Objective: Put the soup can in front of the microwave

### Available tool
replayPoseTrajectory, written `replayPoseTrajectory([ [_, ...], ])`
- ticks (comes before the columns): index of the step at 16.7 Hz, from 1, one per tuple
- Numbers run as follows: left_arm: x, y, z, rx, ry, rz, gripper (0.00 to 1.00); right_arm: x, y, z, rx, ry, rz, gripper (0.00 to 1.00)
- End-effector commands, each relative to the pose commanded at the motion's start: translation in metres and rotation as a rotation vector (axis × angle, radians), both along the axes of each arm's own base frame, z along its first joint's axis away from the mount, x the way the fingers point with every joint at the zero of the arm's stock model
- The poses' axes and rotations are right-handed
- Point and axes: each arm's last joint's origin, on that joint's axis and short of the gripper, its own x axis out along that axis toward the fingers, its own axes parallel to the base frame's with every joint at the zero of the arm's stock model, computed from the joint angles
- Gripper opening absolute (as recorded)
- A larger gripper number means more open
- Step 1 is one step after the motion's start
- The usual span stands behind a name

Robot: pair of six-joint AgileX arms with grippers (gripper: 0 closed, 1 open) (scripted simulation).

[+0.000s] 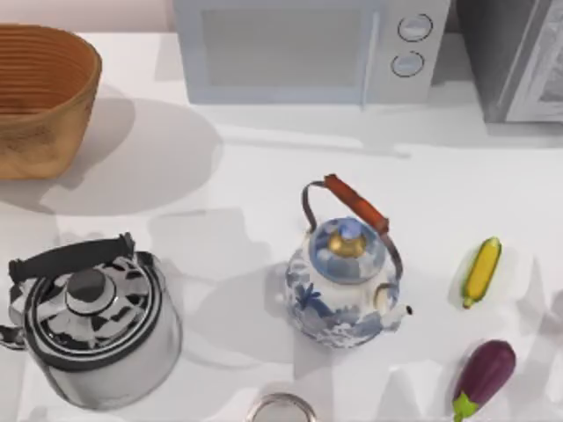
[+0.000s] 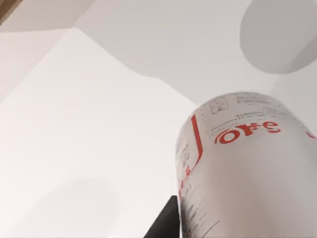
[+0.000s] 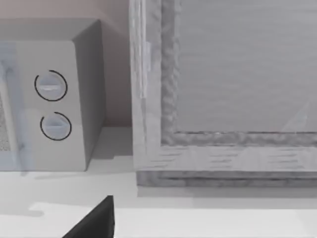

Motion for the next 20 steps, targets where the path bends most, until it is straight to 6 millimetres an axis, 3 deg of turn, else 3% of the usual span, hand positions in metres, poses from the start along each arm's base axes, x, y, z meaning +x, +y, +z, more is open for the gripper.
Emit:
replayPoseTrajectory([
  [6, 0.030, -0.127, 0.054, -0.060, -0.060, 0.177, 0.00, 0.000, 0.000, 0.000, 0.000, 0.000, 0.000, 1.00],
  [9, 0.042, -0.190, 0.065, -0.093, -0.103, 0.328, 0.00, 0.000, 0.000, 0.000, 0.000, 0.000, 0.000, 1.00],
  [11, 0.049, -0.227, 0.058, -0.097, -0.101, 0.438, 0.00, 0.000, 0.000, 0.000, 0.000, 0.000, 0.000, 1.00],
  [14, 0.059, -0.267, 0.029, -0.053, -0.056, 0.593, 0.00, 0.000, 0.000, 0.000, 0.000, 0.000, 0.000, 1.00],
  [18, 0.073, -0.289, -0.020, 0.028, 0.008, 0.744, 0.00, 0.000, 0.000, 0.000, 0.000, 0.000, 0.000, 1.00],
  [20, 0.075, -0.290, -0.031, 0.044, 0.022, 0.771, 0.00, 0.000, 0.000, 0.000, 0.000, 0.000, 0.000, 1.00],
])
